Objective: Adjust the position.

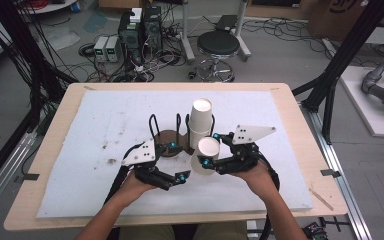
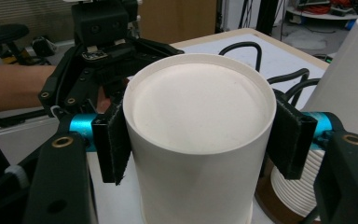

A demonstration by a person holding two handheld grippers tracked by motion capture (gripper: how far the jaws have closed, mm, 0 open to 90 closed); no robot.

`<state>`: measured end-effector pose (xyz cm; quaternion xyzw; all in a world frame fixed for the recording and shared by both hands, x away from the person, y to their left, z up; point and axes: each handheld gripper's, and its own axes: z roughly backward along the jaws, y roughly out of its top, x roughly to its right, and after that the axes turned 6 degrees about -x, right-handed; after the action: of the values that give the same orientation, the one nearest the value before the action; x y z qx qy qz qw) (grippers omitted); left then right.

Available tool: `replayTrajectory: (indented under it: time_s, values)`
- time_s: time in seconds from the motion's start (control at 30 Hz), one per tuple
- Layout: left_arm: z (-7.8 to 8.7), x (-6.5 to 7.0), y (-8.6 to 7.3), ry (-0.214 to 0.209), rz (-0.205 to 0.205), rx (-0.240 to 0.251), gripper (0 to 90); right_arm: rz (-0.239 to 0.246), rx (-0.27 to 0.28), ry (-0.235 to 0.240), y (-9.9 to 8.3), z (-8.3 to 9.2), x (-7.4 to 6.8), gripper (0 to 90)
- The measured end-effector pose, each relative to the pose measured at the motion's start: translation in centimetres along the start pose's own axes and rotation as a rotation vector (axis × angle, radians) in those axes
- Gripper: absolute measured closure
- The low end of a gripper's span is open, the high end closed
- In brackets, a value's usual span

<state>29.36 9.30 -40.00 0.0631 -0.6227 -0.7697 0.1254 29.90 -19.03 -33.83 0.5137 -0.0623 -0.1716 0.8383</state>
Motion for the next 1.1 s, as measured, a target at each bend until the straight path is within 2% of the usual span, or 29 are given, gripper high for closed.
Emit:
replayTrajectory:
  time_s: [0.27, 0.47, 0.73, 0.87, 1.1]
  values:
    - [-1.9, 0.2, 0.4, -0.042, -0.019, -0.035, 16.2, -0.008, 0.006, 0.024, -0.2, -0.1, -0.3, 33.3]
    - [-2.8, 0.4, 0.5, -0.061, -0.025, -0.042, 16.2, -0.012, 0.015, 0.050, -0.4, -0.3, -0.4, 33.3]
    - [-3.4, 0.5, 0.3, -0.072, -0.020, -0.054, 16.8, -0.027, 0.036, 0.088, -0.8, -0.5, -0.5, 33.3]
    - [-3.4, 0.6, 0.3, -0.089, -0.035, -0.058, 21.9, -0.044, 0.048, 0.101, -1.0, -0.5, -0.4, 33.4]
    - [-3.6, 0.6, 0.2, -0.091, -0.042, -0.086, 26.6, -0.048, 0.048, 0.101, -1.5, -0.7, -0.4, 33.8]
